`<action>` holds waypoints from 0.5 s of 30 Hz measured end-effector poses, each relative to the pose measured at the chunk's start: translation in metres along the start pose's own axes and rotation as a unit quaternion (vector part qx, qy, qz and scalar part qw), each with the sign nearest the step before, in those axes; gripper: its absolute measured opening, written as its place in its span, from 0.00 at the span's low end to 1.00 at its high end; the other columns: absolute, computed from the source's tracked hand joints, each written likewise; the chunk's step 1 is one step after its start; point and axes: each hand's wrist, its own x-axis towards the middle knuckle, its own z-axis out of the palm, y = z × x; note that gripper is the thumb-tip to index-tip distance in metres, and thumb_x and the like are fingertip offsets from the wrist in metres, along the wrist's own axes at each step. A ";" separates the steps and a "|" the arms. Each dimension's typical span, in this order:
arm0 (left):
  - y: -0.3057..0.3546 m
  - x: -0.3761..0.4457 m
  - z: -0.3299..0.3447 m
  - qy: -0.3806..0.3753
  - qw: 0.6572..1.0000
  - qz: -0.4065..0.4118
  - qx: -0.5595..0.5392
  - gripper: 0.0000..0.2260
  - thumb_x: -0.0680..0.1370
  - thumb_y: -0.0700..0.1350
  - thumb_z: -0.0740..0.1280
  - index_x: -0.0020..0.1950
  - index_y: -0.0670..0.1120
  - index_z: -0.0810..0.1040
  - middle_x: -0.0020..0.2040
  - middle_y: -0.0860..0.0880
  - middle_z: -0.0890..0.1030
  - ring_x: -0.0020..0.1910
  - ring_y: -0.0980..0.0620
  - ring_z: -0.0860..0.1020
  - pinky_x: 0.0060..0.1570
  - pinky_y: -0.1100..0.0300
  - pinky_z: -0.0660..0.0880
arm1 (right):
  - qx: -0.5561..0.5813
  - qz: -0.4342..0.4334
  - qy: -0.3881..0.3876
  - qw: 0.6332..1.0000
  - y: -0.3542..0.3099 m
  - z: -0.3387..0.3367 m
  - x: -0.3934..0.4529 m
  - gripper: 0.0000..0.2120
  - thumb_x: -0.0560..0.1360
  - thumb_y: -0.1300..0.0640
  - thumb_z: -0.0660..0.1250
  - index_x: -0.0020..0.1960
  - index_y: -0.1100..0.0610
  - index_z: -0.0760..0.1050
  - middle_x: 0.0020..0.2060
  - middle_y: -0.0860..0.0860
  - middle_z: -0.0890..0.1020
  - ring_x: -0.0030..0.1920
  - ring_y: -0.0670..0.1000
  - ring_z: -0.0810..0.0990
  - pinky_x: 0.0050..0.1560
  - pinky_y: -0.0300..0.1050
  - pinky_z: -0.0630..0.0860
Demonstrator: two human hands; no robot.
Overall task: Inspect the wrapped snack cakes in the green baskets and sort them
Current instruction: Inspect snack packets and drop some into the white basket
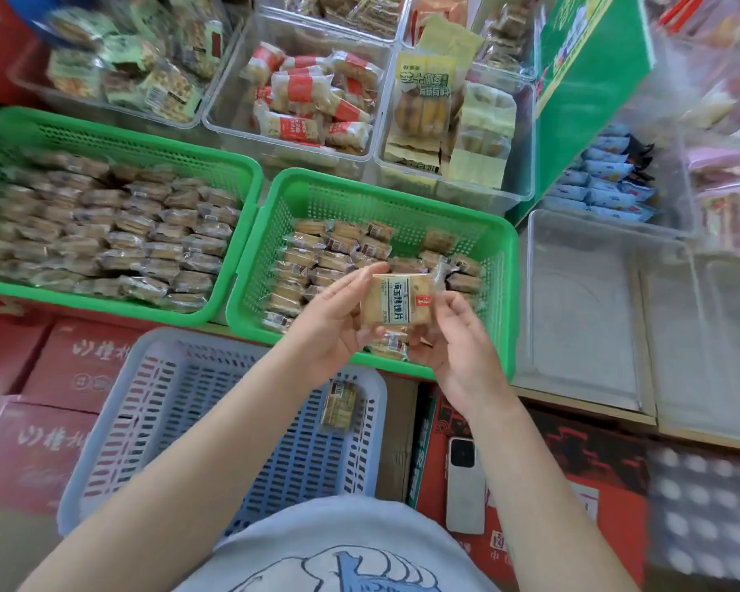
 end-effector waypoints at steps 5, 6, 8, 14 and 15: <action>-0.001 -0.037 -0.006 -0.006 0.999 0.014 -0.044 0.13 0.75 0.44 0.67 0.60 0.48 0.81 0.50 0.44 0.85 0.41 0.53 0.83 0.36 0.63 0.81 | -0.376 -0.229 0.125 0.889 0.000 0.002 -0.027 0.10 0.83 0.57 0.61 0.43 0.57 0.69 0.31 0.51 0.72 0.29 0.44 0.68 0.30 0.42 0.66; -0.001 -0.042 -0.007 0.001 0.999 0.012 -0.034 0.12 0.76 0.44 0.68 0.59 0.47 0.82 0.50 0.44 0.85 0.42 0.52 0.84 0.37 0.62 0.82 | -0.405 -0.266 0.131 0.865 0.001 0.006 -0.034 0.10 0.83 0.59 0.61 0.43 0.59 0.68 0.30 0.49 0.71 0.28 0.44 0.67 0.28 0.42 0.64; 0.000 -0.050 -0.009 0.015 1.000 0.001 -0.008 0.11 0.78 0.43 0.68 0.59 0.45 0.82 0.52 0.44 0.85 0.45 0.51 0.84 0.40 0.59 0.82 | -0.413 -0.303 0.144 0.847 0.003 0.011 -0.045 0.10 0.82 0.60 0.62 0.43 0.61 0.68 0.30 0.48 0.69 0.29 0.43 0.68 0.29 0.42 0.63; -0.002 -0.067 -0.012 0.039 0.999 -0.015 0.013 0.09 0.79 0.38 0.68 0.57 0.40 0.82 0.53 0.40 0.85 0.47 0.48 0.84 0.39 0.57 0.83 | -0.366 -0.275 0.149 0.877 0.004 0.017 -0.060 0.05 0.82 0.60 0.62 0.57 0.56 0.70 0.40 0.48 0.81 0.36 0.46 0.79 0.33 0.41 0.74; -0.003 -0.070 -0.011 0.059 0.998 -0.006 0.037 0.08 0.79 0.38 0.68 0.57 0.40 0.82 0.53 0.40 0.85 0.47 0.48 0.84 0.38 0.57 0.83 | -0.365 -0.257 0.146 0.883 0.005 0.018 -0.062 0.08 0.83 0.59 0.61 0.61 0.56 0.71 0.42 0.50 0.83 0.37 0.48 0.80 0.34 0.42 0.75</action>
